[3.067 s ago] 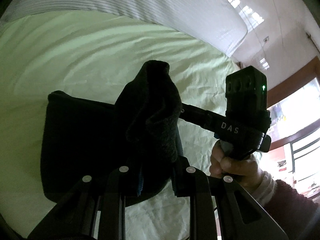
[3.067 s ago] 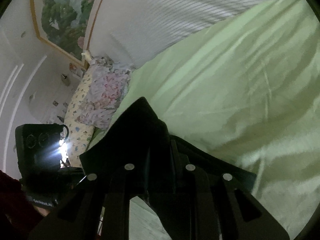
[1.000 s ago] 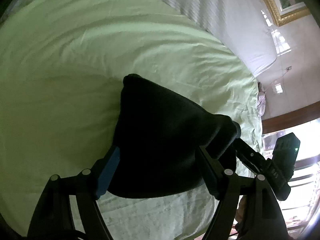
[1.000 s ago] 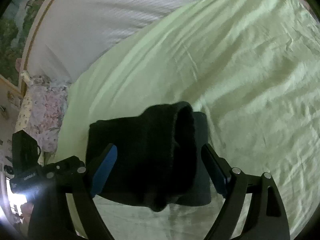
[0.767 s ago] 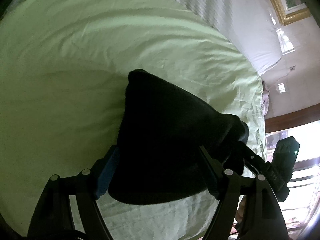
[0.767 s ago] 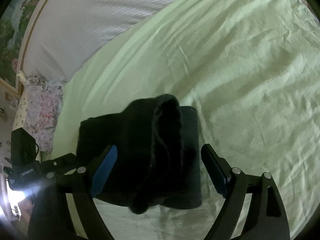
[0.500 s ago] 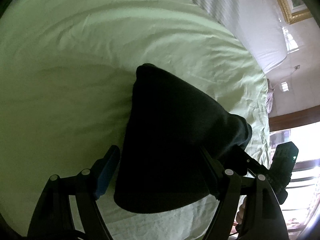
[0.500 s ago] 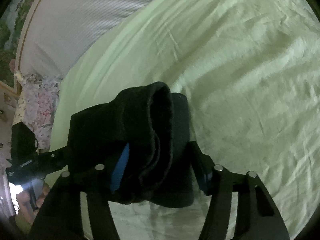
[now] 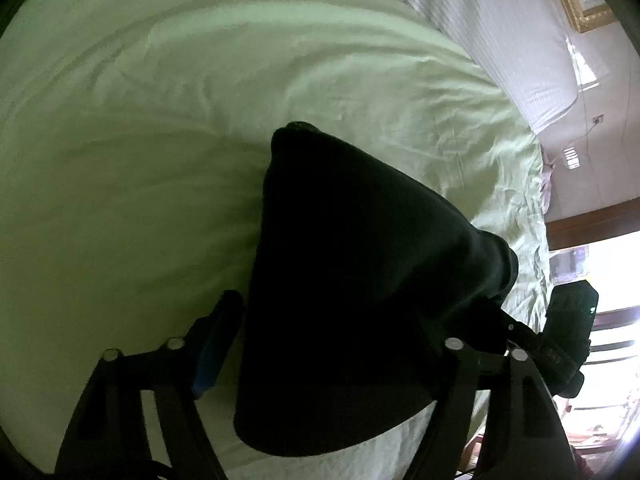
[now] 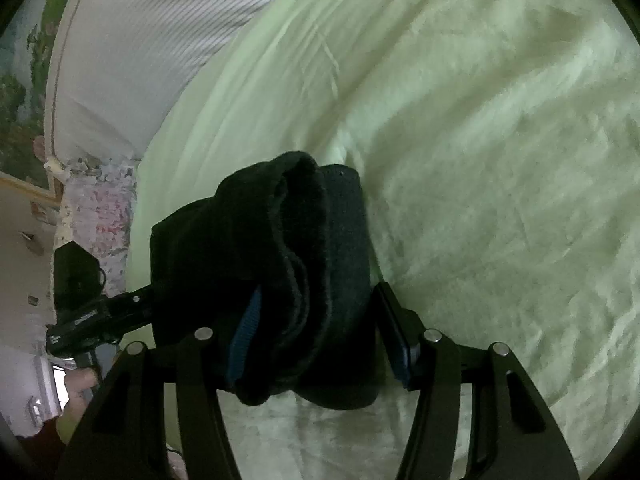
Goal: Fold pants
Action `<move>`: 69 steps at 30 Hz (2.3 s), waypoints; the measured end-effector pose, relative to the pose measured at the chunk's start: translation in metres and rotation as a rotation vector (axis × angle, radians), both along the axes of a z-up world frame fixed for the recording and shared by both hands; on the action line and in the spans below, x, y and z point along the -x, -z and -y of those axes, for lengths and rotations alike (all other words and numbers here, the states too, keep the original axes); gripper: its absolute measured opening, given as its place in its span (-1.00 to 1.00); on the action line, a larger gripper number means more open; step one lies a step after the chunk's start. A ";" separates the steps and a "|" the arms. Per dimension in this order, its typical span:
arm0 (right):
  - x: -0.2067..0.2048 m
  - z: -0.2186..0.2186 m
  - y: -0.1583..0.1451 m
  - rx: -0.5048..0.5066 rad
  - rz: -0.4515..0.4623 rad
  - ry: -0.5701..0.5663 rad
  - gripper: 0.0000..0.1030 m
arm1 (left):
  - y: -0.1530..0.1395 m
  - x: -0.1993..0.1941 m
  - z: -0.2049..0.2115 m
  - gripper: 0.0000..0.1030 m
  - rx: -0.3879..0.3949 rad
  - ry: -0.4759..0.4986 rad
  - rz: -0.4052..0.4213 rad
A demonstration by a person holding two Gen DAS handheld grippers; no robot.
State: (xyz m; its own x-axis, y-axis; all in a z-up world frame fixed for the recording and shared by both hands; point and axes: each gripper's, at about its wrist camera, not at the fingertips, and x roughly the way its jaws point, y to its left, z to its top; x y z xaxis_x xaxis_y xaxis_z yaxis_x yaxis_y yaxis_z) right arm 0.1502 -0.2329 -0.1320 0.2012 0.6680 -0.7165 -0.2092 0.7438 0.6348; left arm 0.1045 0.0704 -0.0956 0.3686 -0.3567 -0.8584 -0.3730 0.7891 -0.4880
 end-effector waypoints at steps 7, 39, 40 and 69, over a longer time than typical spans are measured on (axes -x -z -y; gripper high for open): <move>0.000 0.001 0.003 -0.024 -0.001 -0.013 0.03 | 0.007 0.000 -0.002 0.11 0.024 0.002 0.011; -0.047 -0.129 -0.063 -0.069 0.158 -0.207 -0.25 | -0.059 0.023 -0.094 -0.32 -0.051 -0.201 0.179; -0.051 -0.139 -0.063 -0.066 0.161 -0.217 -0.25 | -0.059 0.023 -0.101 -0.32 -0.054 -0.209 0.178; -0.066 -0.178 -0.046 0.064 0.172 -0.229 0.38 | -0.035 0.024 -0.128 0.42 -0.140 -0.260 0.086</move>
State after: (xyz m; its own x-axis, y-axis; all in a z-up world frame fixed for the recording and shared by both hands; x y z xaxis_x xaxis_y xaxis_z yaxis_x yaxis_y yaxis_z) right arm 0.2163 -0.0553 -0.0857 0.1724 0.6646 -0.7271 -0.4771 0.7021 0.5286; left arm 0.0810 0.1983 -0.0606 0.5057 -0.1215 -0.8541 -0.5328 0.7347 -0.4200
